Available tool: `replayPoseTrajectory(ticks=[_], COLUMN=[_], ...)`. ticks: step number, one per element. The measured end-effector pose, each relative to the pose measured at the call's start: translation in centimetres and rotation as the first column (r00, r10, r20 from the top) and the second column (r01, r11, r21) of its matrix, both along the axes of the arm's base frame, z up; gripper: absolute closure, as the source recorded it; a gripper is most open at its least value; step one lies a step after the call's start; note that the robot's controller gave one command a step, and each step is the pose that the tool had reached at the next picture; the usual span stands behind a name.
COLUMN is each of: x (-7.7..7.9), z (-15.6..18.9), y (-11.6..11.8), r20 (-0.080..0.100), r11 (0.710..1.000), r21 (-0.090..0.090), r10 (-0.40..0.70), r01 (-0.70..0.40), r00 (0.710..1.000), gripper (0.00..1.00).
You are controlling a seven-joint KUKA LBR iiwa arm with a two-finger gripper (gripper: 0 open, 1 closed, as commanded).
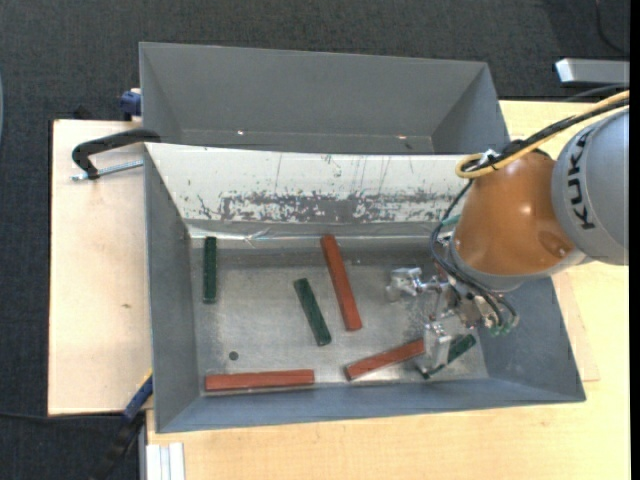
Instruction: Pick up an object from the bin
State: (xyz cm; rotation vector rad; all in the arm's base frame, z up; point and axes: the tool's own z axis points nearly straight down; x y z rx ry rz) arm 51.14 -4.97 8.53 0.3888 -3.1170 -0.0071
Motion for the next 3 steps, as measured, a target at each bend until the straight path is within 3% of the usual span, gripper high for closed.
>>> replayPoseTrajectory(ticks=[1, 2, 3], x=[-1.4, -1.4, 0.3], z=[-1.4, -1.4, 12.5], y=[1.9, 1.9, 3.1], r20=[0.003, 0.003, 0.007], r11=[0.992, 0.992, 1.000], r21=[-0.003, -0.003, -0.004], r10=[0.123, 0.123, 0.029], r01=[-0.123, -0.123, -0.029], r00=[0.992, 0.992, 1.000], gripper=[1.00, 1.00, 1.00])
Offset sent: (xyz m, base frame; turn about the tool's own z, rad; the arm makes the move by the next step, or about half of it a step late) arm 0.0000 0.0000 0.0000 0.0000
